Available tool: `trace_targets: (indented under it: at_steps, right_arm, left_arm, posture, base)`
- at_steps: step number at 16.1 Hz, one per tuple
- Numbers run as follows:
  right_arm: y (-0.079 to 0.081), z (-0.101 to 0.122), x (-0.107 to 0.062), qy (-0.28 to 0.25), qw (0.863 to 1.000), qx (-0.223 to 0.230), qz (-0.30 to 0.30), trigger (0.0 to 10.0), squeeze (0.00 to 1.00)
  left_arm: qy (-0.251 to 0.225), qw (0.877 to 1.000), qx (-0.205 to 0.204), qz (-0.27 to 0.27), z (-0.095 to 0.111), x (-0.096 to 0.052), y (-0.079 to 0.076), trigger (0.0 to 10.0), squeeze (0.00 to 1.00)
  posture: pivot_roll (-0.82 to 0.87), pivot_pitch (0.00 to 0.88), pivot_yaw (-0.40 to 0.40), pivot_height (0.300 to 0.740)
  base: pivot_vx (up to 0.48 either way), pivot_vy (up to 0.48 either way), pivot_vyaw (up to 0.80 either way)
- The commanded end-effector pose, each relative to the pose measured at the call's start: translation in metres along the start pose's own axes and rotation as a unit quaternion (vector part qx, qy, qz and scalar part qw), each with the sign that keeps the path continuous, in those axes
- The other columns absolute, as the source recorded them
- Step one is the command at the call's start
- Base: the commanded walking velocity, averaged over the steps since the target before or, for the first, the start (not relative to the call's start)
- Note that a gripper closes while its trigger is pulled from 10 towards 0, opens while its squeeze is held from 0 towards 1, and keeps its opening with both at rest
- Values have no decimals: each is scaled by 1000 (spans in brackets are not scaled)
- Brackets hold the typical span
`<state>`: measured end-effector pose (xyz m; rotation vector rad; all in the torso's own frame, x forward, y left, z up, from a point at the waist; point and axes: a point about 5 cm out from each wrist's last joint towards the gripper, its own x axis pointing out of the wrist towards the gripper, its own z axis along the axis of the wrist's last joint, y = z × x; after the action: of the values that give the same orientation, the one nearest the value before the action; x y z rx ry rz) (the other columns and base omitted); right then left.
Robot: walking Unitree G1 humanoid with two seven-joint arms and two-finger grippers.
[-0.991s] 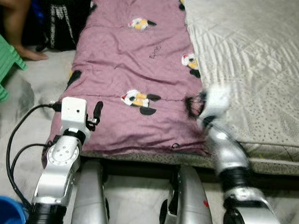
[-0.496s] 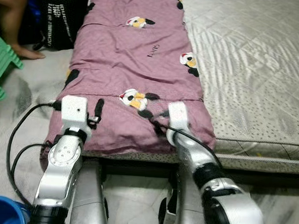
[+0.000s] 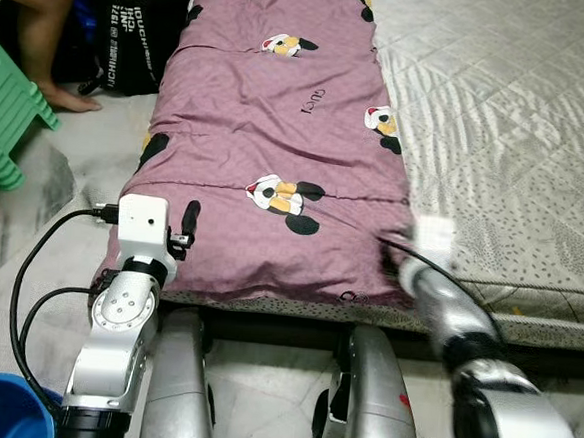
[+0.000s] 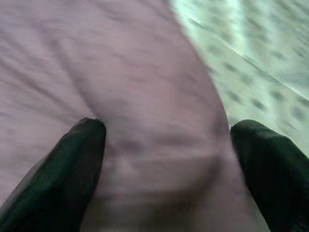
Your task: Clean up the room
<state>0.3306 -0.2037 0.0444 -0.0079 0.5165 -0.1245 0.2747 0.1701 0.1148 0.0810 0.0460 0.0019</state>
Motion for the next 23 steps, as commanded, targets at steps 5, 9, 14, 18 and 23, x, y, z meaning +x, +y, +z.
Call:
trace_targets:
  at_steps: [5,9,14,18,23]
  right_arm:
    - [-30,-26,-32,-30,998,51,-18,10000,0]
    - [-24,-1,-78,-166,983,78,14,10000,0]
    - [6,26,-96,-244,964,70,79,10000,0]
    - [12,36,-96,-255,961,69,85,10000,0]
    - [11,48,-92,-265,959,57,80,10000,0]
  left_arm:
    - [13,1000,3,6,-7,-7,6,10000,0]
    - [10,1000,-15,4,-9,-10,4,10000,0]
    - [15,999,-28,-14,-14,-8,-8,10000,0]
    - [27,998,-40,-26,-20,-13,-14,10000,0]
    - [9,999,-46,-27,-10,0,-13,10000,0]
  posture:
    - [3,133,-16,546]
    - [-35,81,-3,546]
    - [-64,62,12,546]
    - [-66,54,16,588]
    - [-63,59,3,645]
  base:
    - [0,0,0]
    - [0,0,0]
    - [0,0,0]
    - [0,0,0]
    - [0,0,0]
